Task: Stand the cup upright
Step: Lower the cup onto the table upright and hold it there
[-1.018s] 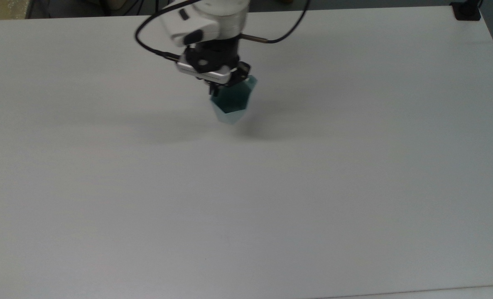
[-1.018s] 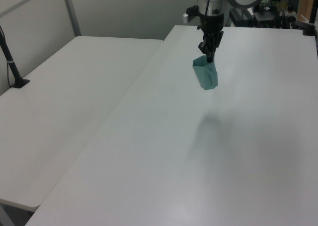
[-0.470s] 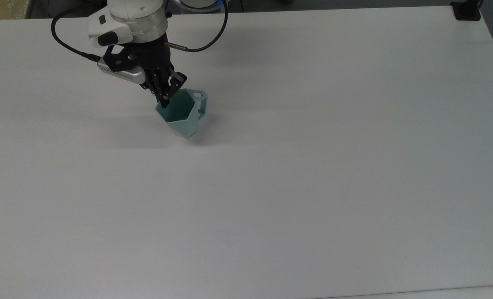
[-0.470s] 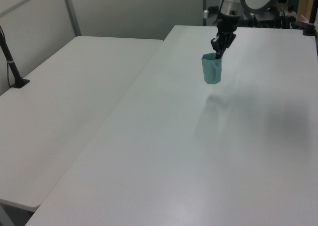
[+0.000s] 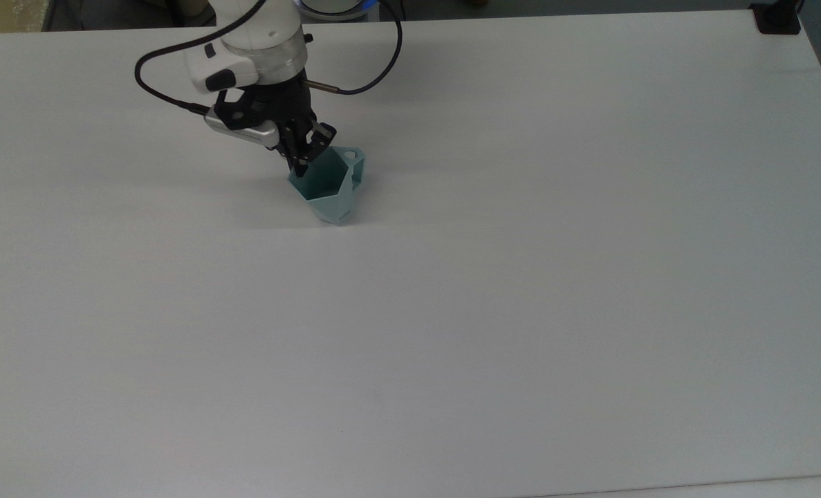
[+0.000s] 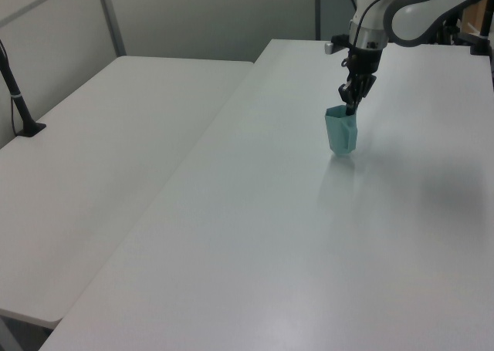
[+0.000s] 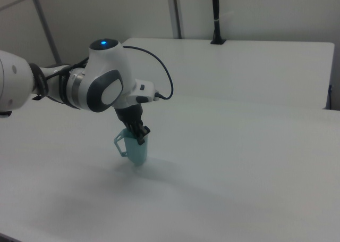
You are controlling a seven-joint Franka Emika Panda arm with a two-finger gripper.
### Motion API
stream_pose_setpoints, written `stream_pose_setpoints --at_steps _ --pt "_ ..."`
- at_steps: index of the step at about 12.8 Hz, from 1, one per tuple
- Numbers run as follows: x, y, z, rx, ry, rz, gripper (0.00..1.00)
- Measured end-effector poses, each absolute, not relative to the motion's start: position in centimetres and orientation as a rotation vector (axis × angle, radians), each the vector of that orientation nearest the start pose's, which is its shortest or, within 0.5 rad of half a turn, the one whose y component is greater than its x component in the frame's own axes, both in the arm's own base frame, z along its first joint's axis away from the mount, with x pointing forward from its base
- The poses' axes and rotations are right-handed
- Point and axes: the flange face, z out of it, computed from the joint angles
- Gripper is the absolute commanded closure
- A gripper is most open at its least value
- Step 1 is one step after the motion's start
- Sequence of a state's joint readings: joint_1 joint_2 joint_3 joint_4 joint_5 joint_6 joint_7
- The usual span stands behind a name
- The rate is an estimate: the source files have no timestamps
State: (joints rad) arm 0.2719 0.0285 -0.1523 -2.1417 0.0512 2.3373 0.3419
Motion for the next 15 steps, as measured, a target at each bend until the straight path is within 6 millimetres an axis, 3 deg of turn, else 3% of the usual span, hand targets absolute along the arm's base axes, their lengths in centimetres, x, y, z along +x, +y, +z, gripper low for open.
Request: stream_pose_setpoints --at_steps 3,4,6,7,8,9,13,15 --pt "55.3 8.1 40.0 -3.043 0.354 -0.221 1.0" --pt "55.4 8.3 39.5 -3.045 0.347 -0.223 0.94" --pt "55.5 8.4 39.4 -3.043 0.347 -0.231 0.57" --pt "55.5 8.4 39.4 -3.043 0.347 -0.232 0.46" --pt "55.5 8.4 39.4 -3.043 0.347 -0.232 0.09" --pt "55.5 8.4 39.4 -3.043 0.347 -0.232 0.0" --pt "55.6 8.4 40.2 -3.05 0.343 -0.196 0.0" --pt "55.8 8.5 42.7 -3.056 0.34 -0.149 0.0"
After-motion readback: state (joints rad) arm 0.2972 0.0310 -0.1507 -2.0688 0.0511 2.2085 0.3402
